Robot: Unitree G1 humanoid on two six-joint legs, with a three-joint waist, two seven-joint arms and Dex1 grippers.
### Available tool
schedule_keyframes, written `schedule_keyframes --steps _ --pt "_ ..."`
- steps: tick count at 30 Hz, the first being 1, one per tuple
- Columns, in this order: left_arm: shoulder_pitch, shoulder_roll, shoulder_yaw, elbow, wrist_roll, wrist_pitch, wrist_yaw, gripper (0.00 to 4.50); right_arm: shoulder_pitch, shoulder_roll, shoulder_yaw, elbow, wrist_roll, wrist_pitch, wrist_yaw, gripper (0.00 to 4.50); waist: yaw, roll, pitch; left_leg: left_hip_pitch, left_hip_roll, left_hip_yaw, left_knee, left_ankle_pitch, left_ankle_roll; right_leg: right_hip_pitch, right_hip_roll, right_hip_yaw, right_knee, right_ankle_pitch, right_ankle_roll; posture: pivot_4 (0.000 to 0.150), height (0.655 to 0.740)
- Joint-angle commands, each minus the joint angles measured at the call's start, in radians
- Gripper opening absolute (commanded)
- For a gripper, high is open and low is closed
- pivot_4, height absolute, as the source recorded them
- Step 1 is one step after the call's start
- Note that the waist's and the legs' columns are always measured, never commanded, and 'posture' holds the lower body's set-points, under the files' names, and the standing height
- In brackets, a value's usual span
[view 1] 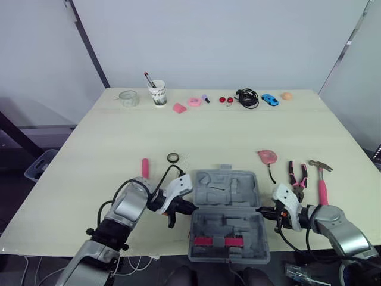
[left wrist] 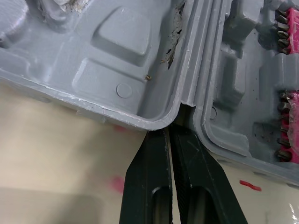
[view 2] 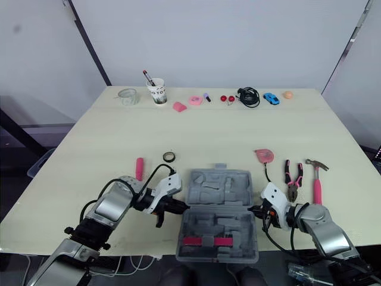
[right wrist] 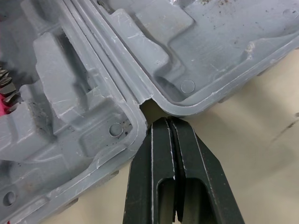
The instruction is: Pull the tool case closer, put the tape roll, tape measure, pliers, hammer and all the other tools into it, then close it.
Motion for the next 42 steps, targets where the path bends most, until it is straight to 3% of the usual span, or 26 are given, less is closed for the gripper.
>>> schedule_keyframes --steps 1,21,42 --pt "0.016 0.027 -0.039 -0.004 -0.007 0.015 -0.004 0.18 0.008 0.000 0.000 -0.056 0.028 0.007 0.007 0.00 0.000 0.000 0.000 0.000 0.000 0.000 0.000 0.000 0.000 0.000 0.000 0.000 0.000 0.000 0.000 0.150 0.7400" --pt "0.048 0.107 -0.109 -0.073 -0.064 0.027 -0.025 0.18 0.034 -0.020 0.006 -0.094 0.044 0.051 0.023 0.00 0.001 0.000 0.000 0.000 0.000 0.000 0.000 0.000 0.000 0.000 0.000 0.000 0.000 0.000 0.000 0.150 0.7400" --pt "0.045 0.125 -0.131 -0.053 -0.075 0.009 0.001 0.18 0.028 -0.016 0.020 -0.078 0.038 0.044 0.012 0.00 0.001 0.000 0.000 0.000 0.000 0.000 0.000 0.000 0.000 0.000 0.000 0.000 0.000 0.000 0.000 0.150 0.7400"
